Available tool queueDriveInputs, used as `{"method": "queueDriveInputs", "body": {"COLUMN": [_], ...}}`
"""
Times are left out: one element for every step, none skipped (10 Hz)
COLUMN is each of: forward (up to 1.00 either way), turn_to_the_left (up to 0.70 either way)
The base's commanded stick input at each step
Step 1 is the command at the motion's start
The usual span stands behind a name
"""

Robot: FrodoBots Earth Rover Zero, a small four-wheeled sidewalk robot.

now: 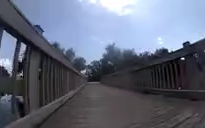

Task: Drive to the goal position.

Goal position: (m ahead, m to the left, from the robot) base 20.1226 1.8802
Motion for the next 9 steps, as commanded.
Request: {"method": "queueDriveInputs", "body": {"forward": [0.85,0.85,0.85,0.85,0.85,0.85,0.85,0.85,0.85], "turn_to_the_left": [0.00,0.00,0.00,0.00,0.00,0.00,0.00,0.00,0.00]}}
